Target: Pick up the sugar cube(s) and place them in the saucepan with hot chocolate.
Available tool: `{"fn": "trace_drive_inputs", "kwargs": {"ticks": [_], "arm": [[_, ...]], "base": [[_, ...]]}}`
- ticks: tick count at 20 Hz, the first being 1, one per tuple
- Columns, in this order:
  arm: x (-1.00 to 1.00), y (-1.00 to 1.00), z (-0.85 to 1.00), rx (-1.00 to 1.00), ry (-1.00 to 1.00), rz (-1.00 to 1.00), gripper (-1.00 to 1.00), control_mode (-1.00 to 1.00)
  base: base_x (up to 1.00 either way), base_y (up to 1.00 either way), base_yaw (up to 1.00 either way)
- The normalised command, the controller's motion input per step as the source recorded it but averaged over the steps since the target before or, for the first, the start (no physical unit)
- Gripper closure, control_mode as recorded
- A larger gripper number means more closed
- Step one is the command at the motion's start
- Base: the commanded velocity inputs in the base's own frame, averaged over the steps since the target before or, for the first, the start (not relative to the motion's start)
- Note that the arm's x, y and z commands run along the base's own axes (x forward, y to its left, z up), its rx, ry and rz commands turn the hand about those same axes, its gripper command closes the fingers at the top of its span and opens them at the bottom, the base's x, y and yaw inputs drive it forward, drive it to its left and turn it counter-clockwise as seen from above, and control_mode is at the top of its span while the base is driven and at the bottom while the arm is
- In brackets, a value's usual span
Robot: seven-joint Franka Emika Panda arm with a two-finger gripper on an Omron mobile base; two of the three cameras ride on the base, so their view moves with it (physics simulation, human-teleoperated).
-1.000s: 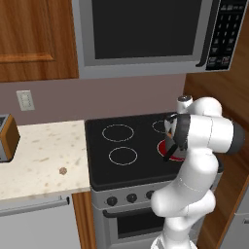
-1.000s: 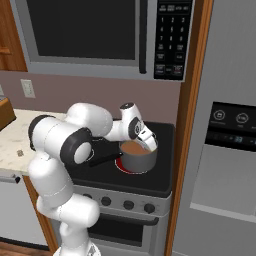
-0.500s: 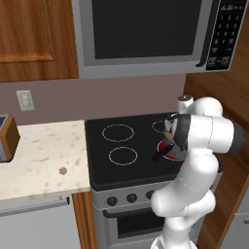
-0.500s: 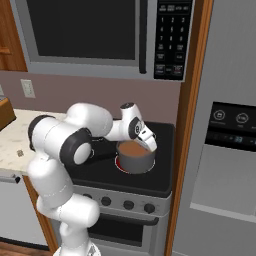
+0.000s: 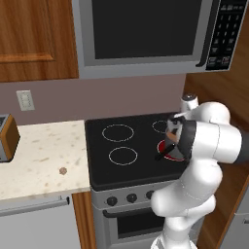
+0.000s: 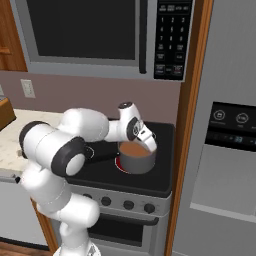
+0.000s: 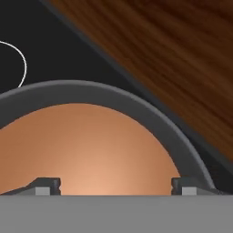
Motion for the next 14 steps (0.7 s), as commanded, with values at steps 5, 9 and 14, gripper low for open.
{"fn": "trace_drive_inputs", "kwargs": {"ticks": [5,9,14], "arm": [[-0.55,0.09,0.68,0.00,-0.14,0.00,-1.00,-1.00],[-0.48,0.49,0.57,0.00,-0.10,0.02,-1.00,-1.00],[-0.25,0.98,0.40,-0.05,-0.09,0.16,-1.00,-1.00]], "base": [[0.00,0.00,0.00],[0.00,0.00,0.00],[0.00,0.00,0.00]]}}
